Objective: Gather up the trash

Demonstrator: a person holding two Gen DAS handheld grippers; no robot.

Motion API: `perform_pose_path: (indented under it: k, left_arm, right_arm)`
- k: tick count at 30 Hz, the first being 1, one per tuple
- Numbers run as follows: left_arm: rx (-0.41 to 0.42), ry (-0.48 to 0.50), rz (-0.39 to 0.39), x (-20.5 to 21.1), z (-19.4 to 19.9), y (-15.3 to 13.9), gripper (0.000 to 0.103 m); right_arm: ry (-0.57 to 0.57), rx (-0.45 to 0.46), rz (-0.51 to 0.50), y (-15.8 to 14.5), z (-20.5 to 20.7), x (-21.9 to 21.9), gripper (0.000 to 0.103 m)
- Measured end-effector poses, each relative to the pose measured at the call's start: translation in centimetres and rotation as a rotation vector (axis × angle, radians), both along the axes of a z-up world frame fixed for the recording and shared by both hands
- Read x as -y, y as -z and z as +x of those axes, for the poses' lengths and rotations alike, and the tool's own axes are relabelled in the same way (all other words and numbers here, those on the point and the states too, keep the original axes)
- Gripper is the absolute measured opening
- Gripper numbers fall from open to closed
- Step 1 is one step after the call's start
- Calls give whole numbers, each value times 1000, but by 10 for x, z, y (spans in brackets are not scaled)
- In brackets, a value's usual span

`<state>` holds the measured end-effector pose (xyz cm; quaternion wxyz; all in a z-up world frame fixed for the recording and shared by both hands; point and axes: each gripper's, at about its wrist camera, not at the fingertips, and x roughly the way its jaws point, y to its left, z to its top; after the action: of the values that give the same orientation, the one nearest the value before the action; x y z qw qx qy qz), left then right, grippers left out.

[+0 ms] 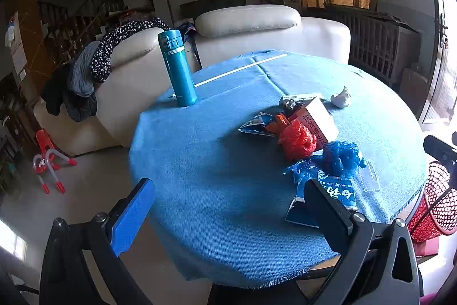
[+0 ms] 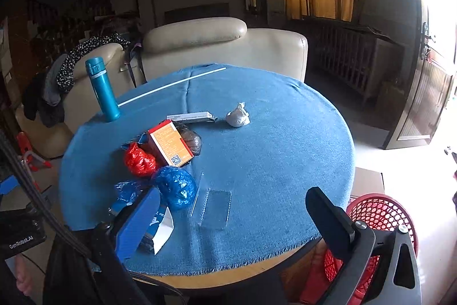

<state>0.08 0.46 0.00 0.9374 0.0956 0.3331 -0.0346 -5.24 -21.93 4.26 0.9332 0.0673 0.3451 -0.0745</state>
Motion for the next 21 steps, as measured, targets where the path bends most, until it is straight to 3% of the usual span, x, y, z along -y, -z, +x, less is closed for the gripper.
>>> perform_pose_path:
  k: [16,21]
  left_arm:
    - [-10,-6,-10,-3,-2,5,103]
    - [-47,-5,-62,-3,1,9,103]
  right_arm:
    - [2,-6,5,2,0,-1,103]
    - [3,-13,10,4,2,-1,103]
